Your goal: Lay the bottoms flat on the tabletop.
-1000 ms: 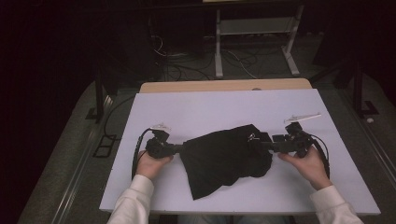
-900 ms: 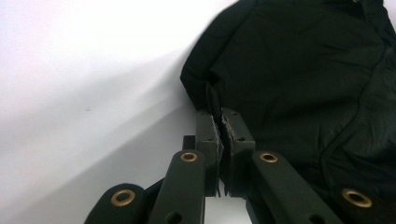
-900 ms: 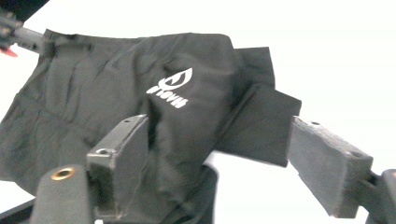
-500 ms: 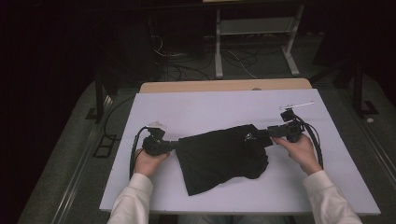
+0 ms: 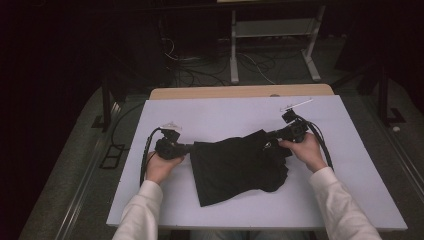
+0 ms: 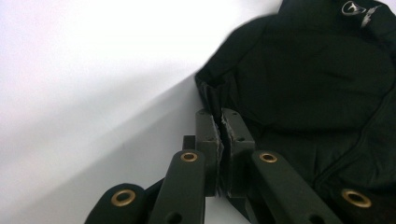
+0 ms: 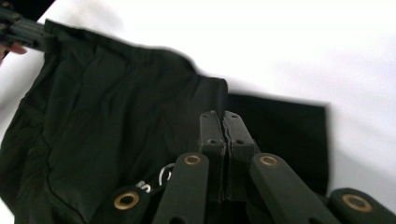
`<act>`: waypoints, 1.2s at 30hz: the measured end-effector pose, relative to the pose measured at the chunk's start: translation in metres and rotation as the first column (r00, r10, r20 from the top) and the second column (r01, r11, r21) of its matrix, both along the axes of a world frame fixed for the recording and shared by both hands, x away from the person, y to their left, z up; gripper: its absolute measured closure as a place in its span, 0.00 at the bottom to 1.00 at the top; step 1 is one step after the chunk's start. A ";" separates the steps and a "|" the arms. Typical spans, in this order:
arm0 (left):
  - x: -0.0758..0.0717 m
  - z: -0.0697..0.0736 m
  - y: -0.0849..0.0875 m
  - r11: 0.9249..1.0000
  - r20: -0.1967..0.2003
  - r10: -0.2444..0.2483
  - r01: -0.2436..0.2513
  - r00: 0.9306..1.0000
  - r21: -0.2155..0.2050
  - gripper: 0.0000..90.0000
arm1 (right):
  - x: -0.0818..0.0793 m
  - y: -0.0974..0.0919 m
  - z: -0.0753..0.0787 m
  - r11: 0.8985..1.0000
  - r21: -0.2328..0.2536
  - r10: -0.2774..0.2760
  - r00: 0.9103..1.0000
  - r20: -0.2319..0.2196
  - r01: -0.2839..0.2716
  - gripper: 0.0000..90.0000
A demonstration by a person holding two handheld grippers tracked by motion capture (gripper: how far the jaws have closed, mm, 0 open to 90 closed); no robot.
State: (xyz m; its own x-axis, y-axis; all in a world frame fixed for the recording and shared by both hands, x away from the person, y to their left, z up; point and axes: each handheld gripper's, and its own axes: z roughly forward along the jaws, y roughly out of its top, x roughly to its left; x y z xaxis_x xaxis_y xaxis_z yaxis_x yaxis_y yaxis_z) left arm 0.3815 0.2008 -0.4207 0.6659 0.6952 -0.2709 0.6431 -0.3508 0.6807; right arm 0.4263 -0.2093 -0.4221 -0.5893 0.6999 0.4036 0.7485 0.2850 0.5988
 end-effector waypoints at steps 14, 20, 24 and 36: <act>0.061 0.039 -0.015 0.998 0.106 0.048 -0.051 0.993 0.029 0.95 | 0.028 0.007 0.065 0.973 -0.170 -0.113 0.965 0.236 0.155 0.97; 0.075 0.021 -0.010 0.996 0.068 0.073 -0.076 0.995 0.052 0.95 | 0.039 0.018 0.044 0.982 -0.143 -0.098 0.977 0.188 0.126 0.91; 0.080 0.007 -0.003 0.994 0.043 0.098 -0.100 0.994 0.054 0.95 | 0.045 0.026 0.021 0.997 -0.064 -0.045 0.990 0.132 0.054 0.64; 0.089 -0.010 0.004 0.990 0.028 0.128 -0.129 0.991 0.053 0.95 | 0.066 -0.005 0.002 0.987 -0.059 -0.149 0.987 0.055 0.152 0.54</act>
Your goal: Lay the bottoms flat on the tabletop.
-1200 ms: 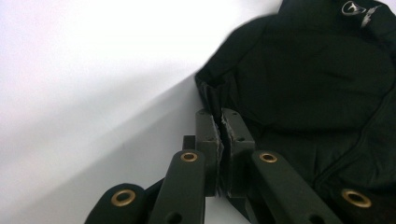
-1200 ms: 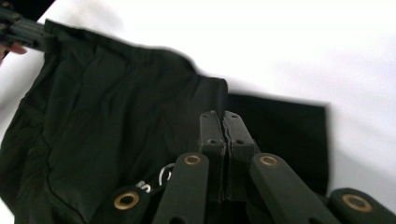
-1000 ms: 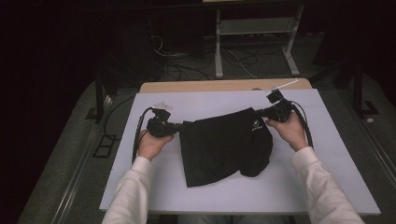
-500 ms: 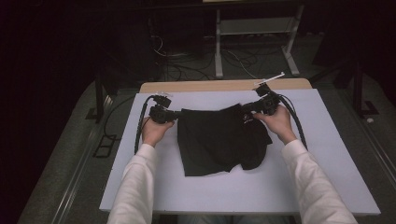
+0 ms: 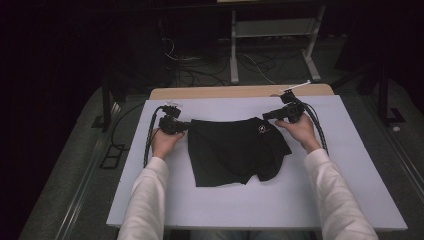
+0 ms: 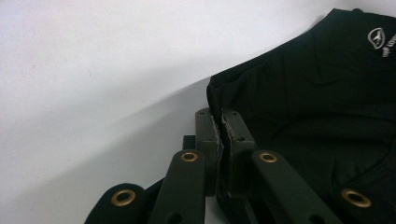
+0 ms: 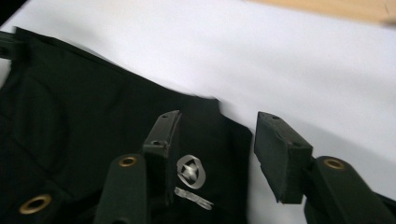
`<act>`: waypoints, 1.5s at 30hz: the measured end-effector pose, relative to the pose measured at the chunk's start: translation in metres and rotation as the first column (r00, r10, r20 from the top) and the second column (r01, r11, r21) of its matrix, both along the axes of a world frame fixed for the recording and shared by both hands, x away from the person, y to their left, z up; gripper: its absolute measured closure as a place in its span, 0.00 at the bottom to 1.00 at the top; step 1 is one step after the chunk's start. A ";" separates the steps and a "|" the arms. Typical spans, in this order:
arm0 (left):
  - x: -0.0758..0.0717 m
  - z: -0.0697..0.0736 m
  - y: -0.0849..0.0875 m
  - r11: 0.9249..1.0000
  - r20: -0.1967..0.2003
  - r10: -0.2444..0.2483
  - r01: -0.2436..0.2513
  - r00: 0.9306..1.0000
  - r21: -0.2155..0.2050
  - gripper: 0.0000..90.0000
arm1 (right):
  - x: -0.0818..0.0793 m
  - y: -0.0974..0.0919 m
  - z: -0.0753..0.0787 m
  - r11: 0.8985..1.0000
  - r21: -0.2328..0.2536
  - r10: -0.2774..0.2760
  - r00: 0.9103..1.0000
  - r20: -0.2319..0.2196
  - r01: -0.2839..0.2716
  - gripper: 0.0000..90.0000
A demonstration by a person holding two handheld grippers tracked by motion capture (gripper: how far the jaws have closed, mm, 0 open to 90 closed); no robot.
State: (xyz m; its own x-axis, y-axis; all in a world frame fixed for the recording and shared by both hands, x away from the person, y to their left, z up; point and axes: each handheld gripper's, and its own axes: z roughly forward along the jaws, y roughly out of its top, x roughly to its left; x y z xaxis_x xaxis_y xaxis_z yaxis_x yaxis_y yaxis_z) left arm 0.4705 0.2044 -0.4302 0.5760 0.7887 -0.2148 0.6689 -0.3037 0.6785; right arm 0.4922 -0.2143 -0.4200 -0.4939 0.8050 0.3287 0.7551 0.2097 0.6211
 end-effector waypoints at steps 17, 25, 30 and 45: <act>0.006 -0.010 0.005 1.000 -0.023 0.020 -0.020 1.000 0.011 0.95 | 0.017 -0.005 -0.037 0.991 0.134 0.068 0.944 -0.321 -0.025 0.84; 0.010 0.002 0.003 1.000 -0.002 0.009 -0.009 1.000 0.025 0.95 | 0.015 -0.004 -0.028 0.996 0.084 0.043 0.969 -0.242 -0.023 0.92; 0.020 0.025 -0.005 0.999 0.047 -0.003 0.002 0.999 0.032 0.95 | 0.017 -0.014 -0.007 0.994 0.105 -0.022 0.993 -0.117 0.035 0.92; 0.051 0.074 -0.022 0.998 0.135 -0.013 0.005 0.991 0.058 0.95 | 0.027 -0.027 0.026 0.984 0.143 -0.108 0.994 0.018 0.104 0.93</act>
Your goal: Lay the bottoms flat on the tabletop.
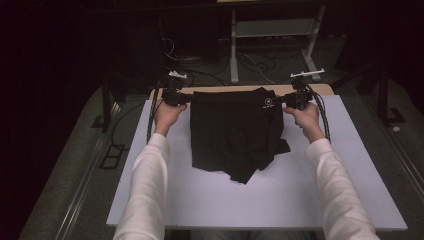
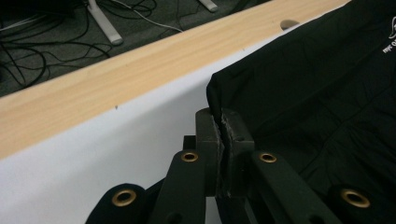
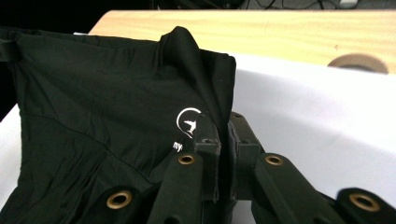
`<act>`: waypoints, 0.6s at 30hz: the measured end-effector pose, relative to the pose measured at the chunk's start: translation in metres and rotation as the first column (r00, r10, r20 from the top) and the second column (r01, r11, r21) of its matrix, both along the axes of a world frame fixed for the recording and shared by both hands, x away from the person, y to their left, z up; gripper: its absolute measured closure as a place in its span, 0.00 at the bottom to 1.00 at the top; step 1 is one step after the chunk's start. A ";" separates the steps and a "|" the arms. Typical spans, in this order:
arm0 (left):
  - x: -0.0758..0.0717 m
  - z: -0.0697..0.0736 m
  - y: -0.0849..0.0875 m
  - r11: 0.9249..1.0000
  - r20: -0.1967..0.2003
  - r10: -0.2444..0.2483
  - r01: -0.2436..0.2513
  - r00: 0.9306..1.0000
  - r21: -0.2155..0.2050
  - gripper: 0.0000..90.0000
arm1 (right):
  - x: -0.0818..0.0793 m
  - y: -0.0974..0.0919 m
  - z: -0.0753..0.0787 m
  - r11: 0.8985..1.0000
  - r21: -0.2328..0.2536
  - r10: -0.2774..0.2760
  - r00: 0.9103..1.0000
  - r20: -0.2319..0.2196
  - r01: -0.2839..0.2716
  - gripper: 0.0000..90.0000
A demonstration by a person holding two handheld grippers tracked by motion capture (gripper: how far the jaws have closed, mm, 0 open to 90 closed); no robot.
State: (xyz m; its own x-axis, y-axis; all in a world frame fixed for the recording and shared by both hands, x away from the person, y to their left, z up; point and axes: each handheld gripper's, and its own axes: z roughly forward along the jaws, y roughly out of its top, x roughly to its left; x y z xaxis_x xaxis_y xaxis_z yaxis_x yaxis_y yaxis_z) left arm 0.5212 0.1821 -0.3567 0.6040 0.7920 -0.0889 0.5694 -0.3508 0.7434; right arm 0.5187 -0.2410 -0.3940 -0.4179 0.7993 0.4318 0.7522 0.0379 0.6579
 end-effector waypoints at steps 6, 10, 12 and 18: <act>0.012 0.019 -0.008 1.000 0.037 0.006 -0.005 0.999 -0.007 0.96 | 0.008 -0.005 0.014 1.000 0.009 -0.023 0.999 0.023 0.022 0.93; 0.013 0.035 -0.009 1.000 0.082 0.004 -0.002 0.997 -0.014 0.96 | 0.012 -0.009 0.027 1.000 0.023 -0.018 0.999 0.051 0.017 0.93; 0.013 0.038 -0.009 1.000 0.089 0.001 0.000 0.996 -0.013 0.96 | 0.013 -0.010 0.030 1.000 0.025 -0.017 0.998 0.053 0.016 0.93; 0.019 0.063 -0.018 1.000 0.134 0.005 -0.003 0.991 -0.013 0.96 | 0.017 -0.015 0.055 0.999 0.031 -0.033 0.995 0.095 0.030 0.93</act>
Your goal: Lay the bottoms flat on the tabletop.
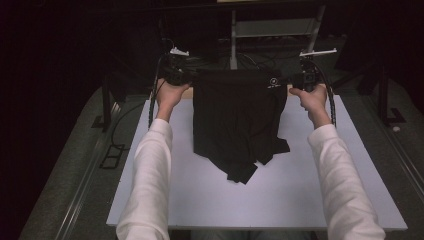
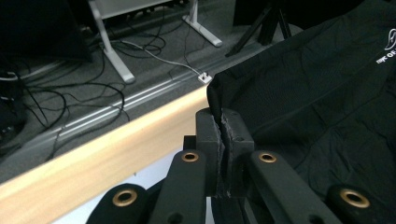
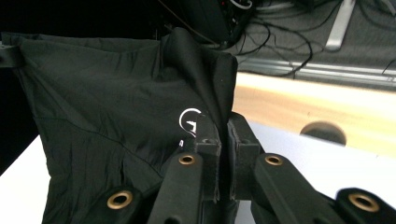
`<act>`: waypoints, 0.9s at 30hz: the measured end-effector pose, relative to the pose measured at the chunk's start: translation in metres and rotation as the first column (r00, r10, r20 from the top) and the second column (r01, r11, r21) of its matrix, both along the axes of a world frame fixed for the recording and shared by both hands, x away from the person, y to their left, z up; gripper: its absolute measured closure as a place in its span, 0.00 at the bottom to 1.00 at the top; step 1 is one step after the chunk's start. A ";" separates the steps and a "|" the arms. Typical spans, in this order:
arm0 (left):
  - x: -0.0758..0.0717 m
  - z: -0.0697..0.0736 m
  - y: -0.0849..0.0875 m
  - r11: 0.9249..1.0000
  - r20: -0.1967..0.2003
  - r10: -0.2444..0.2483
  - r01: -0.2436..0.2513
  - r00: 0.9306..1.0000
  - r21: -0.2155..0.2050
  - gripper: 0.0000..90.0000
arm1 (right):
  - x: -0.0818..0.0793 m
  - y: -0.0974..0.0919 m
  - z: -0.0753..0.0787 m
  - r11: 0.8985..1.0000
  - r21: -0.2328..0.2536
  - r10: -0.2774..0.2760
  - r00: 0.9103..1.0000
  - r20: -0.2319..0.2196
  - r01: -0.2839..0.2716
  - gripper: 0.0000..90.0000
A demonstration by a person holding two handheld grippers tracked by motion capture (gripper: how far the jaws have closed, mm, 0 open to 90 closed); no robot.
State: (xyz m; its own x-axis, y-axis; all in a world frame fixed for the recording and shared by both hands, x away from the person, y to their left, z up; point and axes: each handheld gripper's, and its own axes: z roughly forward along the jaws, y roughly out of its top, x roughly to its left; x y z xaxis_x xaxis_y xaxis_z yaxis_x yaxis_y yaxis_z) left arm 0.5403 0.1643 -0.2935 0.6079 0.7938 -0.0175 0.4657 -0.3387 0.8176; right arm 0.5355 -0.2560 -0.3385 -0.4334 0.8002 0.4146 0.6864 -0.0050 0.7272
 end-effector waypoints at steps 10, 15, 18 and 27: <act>0.007 0.014 -0.002 0.999 0.042 -0.001 0.002 0.999 -0.032 0.96 | 0.007 -0.002 0.017 1.000 -0.019 -0.012 1.000 0.013 0.012 0.93; 0.014 0.002 -0.004 0.998 -0.013 0.012 -0.013 1.000 -0.055 0.95 | 0.010 -0.002 0.015 1.000 -0.018 -0.024 1.000 -0.002 0.024 0.92; 0.017 -0.022 -0.005 0.994 -0.071 0.047 -0.053 0.996 -0.091 0.83 | 0.011 -0.002 0.001 0.999 -0.013 -0.053 0.997 -0.050 0.052 0.69; 0.002 -0.083 0.004 0.993 -0.161 0.076 -0.089 0.984 -0.078 0.57 | -0.004 -0.010 -0.056 0.997 -0.078 -0.042 0.989 -0.139 0.031 0.54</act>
State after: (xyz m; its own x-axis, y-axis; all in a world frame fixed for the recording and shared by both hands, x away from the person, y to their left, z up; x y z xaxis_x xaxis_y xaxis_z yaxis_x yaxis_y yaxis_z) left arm 0.5424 0.1683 -0.3763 0.5247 0.8326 -0.1775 0.6146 -0.2262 0.7557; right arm 0.5314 -0.2662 -0.3941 -0.3450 0.8455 0.4076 0.7822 0.0190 0.6227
